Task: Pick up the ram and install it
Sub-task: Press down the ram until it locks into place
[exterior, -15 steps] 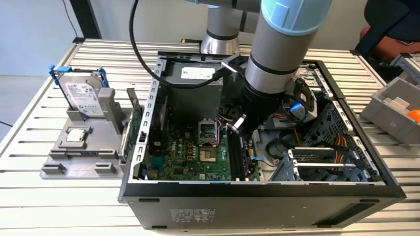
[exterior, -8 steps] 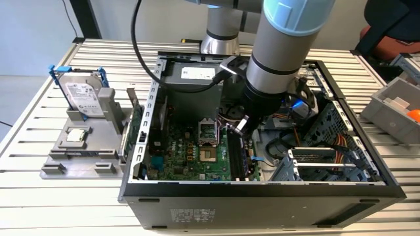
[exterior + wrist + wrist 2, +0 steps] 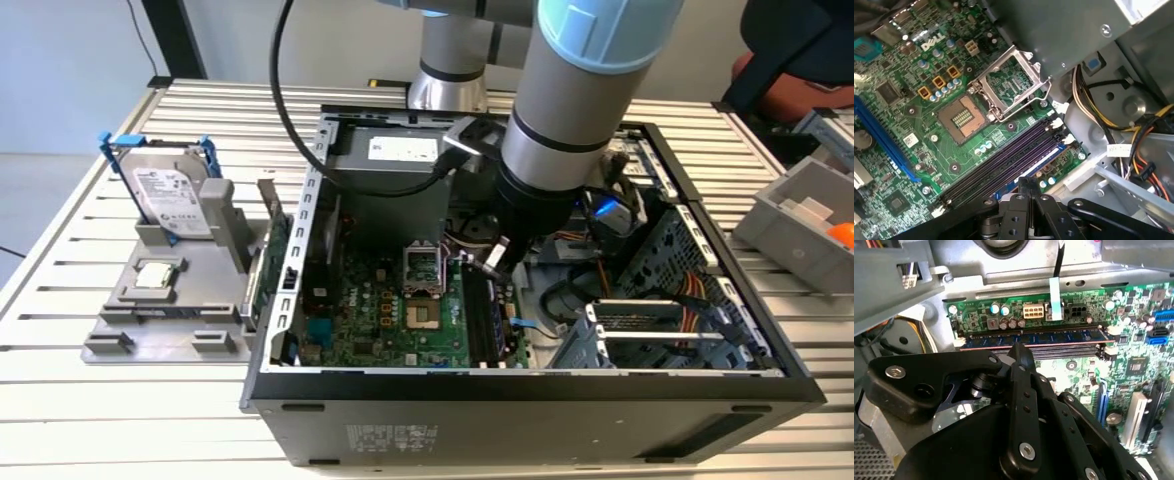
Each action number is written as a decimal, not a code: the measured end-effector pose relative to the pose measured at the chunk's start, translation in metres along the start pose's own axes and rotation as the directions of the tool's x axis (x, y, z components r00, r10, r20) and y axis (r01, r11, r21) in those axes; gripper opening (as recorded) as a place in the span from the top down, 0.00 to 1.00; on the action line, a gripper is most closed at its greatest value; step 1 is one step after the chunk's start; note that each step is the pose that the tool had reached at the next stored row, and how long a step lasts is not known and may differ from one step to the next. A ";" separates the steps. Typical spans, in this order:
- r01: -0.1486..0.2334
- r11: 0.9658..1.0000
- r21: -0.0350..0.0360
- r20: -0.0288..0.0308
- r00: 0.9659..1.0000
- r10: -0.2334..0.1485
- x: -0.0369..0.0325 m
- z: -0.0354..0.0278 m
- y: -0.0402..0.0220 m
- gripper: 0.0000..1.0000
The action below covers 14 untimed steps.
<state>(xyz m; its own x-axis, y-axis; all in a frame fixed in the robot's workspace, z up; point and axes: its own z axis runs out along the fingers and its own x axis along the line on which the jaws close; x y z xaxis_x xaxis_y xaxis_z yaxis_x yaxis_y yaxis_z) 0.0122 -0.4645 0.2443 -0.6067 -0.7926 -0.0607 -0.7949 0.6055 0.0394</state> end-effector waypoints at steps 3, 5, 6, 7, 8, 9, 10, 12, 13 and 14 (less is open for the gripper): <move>0.039 0.999 -0.002 -0.001 0.999 -0.039 -0.0004 0.0000 -0.0005 1.00; 0.068 0.998 -0.004 -0.003 0.998 -0.068 -0.0006 0.0000 -0.0008 1.00; 0.082 0.997 -0.005 -0.003 0.997 -0.082 -0.0007 0.0000 -0.0010 1.00; 0.096 0.995 -0.006 -0.004 0.995 -0.096 -0.0008 0.0000 -0.0011 1.00; 0.110 0.994 -0.007 -0.004 0.994 -0.110 -0.0009 0.0000 -0.0013 1.00; 0.124 0.992 -0.008 -0.005 0.992 -0.124 -0.0011 0.0000 -0.0014 1.00; 0.139 0.990 -0.009 -0.005 0.990 -0.139 -0.0011 0.0000 -0.0015 1.00; 0.167 0.986 -0.011 -0.006 0.986 -0.167 -0.0013 0.0000 -0.0017 1.00; 0.180 0.984 -0.012 -0.006 0.984 -0.180 -0.0013 0.0000 -0.0018 1.00; 0.192 0.981 -0.012 -0.007 0.981 -0.192 -0.0013 0.0000 -0.0018 1.00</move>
<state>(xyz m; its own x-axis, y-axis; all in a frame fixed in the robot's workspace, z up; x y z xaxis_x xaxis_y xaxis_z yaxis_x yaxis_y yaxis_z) 0.0144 -0.4645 0.2443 -0.4426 -0.8946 -0.0606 -0.8967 0.4410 0.0394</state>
